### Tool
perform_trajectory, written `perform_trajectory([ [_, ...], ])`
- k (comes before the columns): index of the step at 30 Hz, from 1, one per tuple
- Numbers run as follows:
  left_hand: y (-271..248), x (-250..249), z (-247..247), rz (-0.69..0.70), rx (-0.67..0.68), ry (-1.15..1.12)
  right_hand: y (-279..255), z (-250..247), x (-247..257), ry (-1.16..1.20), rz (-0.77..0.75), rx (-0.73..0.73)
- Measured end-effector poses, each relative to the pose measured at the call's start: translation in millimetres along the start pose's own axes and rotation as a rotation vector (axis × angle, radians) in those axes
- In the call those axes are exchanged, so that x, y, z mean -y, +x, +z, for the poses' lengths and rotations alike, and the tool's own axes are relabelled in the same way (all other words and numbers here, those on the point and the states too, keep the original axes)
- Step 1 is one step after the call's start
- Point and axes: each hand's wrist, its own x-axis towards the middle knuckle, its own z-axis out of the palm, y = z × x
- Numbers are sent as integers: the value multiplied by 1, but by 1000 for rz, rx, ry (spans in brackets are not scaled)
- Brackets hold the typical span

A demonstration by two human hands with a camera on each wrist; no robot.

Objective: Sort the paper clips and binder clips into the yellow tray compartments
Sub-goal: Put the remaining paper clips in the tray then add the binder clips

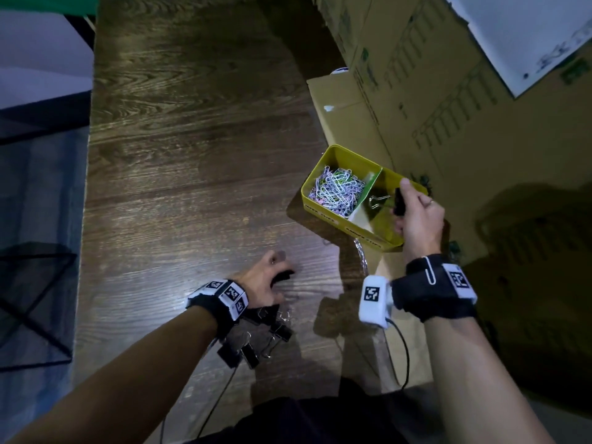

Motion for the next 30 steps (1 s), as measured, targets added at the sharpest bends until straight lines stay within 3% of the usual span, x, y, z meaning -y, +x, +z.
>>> perform_trajectory([
  [4, 12, -7, 1, -57, -28, 44, 23, -15, -3, -81, 110, -103],
  [6, 18, -11, -4, -95, -109, -63, 30, -17, -3, -25, 161, -99],
  [9, 22, -24, -20, -257, -262, -622, 36, -9, -1, 65, 194, -9],
  [11, 27, -44, -39, -280, -341, -1010, 38, -3, -2, 31, 190, 76],
  [15, 45, -96, -81, -142, -337, -1240, 45, -4, -6, -320, 157, 125],
  [20, 83, -152, -96, -97, -210, -1211, 50, -17, -8, -445, -95, -88],
  [22, 99, -169, -92, -92, -167, -1152, 49, -23, -15, -517, -109, -135],
  [27, 125, -180, -84, -35, -99, -677, 42, -26, -41, -652, 119, 155],
  [30, 118, -170, -87, 39, -89, -531, 42, -26, -51, -687, 155, 184],
])
